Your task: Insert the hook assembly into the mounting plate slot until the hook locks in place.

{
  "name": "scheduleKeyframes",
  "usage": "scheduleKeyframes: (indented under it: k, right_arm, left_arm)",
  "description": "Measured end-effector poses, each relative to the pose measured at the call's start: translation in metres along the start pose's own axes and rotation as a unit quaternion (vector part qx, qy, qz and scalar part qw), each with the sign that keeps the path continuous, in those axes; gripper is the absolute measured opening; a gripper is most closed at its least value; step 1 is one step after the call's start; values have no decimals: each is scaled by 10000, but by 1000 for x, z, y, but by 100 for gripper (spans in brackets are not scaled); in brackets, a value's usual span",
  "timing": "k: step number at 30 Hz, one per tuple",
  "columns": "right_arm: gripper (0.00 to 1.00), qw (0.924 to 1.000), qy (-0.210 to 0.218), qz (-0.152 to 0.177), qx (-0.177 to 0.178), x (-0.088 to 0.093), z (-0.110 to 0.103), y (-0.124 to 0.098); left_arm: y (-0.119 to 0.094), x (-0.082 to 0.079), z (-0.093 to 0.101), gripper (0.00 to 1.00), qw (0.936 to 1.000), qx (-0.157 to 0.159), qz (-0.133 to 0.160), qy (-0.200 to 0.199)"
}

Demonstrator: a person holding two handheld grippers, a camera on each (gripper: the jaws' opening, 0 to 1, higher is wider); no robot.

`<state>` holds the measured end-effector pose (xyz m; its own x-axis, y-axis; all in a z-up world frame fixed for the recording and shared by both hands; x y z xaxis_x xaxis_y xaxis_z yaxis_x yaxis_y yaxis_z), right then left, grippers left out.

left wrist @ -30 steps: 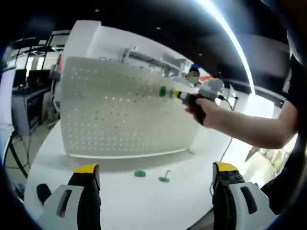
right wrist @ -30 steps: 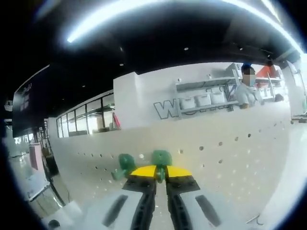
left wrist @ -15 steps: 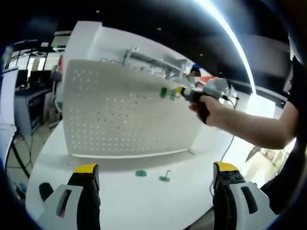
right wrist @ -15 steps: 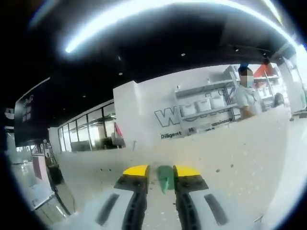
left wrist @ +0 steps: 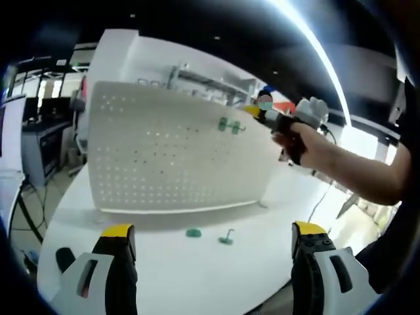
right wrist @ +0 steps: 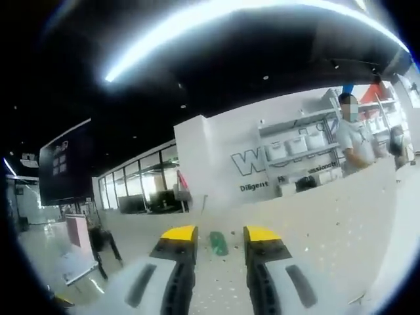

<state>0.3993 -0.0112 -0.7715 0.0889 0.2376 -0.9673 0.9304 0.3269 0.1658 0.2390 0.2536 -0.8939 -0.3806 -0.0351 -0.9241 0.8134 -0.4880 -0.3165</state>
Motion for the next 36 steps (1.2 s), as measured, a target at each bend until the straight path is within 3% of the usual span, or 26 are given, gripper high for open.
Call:
scheduleKeyframes:
  k: [16, 20, 36]
  right_arm:
    - [28, 9939, 76, -1070, -263, 68, -16, -68]
    - [28, 9884, -31, -1426, -520, 87, -25, -91]
    - [28, 9688, 95, -2375, -707, 142, -32, -168]
  left_arm:
    - [-3, 6, 0, 100, 9998, -72, -203, 13]
    - [-5, 9, 1, 100, 9996, -85, -255, 52]
    - [-10, 26, 2, 100, 9983, -84, -573, 44]
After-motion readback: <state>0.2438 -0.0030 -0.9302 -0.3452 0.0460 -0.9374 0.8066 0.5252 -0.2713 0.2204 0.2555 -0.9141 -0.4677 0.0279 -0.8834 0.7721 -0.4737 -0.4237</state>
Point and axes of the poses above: the point that each gripper's makers call its tool centre point, and the gripper's own axes: y roughly forward along the fingers, z roughly to its right, x roughly out of its underside, the point moved 4 cm from there along -y, roughly backward along the fingers, and after that the axes turned 9 degrees about -x, right-handed, at the moved point
